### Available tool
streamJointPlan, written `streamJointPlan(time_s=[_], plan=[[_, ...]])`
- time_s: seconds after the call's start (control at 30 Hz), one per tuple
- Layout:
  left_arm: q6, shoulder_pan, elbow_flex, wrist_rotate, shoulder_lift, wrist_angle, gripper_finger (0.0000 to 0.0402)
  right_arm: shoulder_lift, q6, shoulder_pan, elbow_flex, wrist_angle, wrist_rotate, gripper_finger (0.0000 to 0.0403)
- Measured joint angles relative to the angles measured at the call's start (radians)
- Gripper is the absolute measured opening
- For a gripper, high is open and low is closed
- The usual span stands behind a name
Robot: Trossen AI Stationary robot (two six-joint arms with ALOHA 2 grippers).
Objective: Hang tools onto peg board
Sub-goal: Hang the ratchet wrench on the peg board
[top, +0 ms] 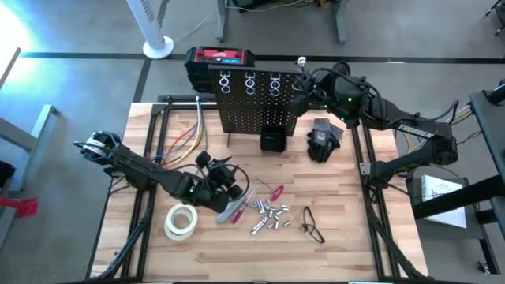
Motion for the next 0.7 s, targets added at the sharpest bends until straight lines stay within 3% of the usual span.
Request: streamJointPlan(time_s=[0.1,0.2,0.33,0.4,0.47,0.57,0.7], plan=[[0.198,0.054,-0.004,-0.006,0.035,0.199,0.0154,-0.001,0.016,0.0,0.0,-0.005,-0.028,0.0024],[0.395,0.133,-0.009,0.11,0.09,0.491,0.0154,-0.003,0.031,0.0,0.0,-0.003,-0.049,0.0024],[0.596,0.235,-0.014,0.378,0.219,1.075,0.0154,-0.003,0.059,0.002,0.0,-0.001,-0.049,0.0024],[0.653,0.27,0.0,0.414,0.306,1.37,0.0154,-0.003,0.071,0.002,0.0,-0.001,-0.049,0.0024],[0.727,0.296,0.034,0.387,0.386,1.555,0.0154,-0.003,0.08,0.003,0.0,-0.001,-0.052,0.0024],[0.844,0.33,0.125,0.355,0.483,1.634,0.0154,-0.003,0.08,0.009,-0.004,-0.003,-0.053,0.0024],[0.859,0.366,0.286,0.377,0.604,1.598,0.0154,-0.01,0.071,0.016,-0.005,-0.039,-0.055,0.0024]])
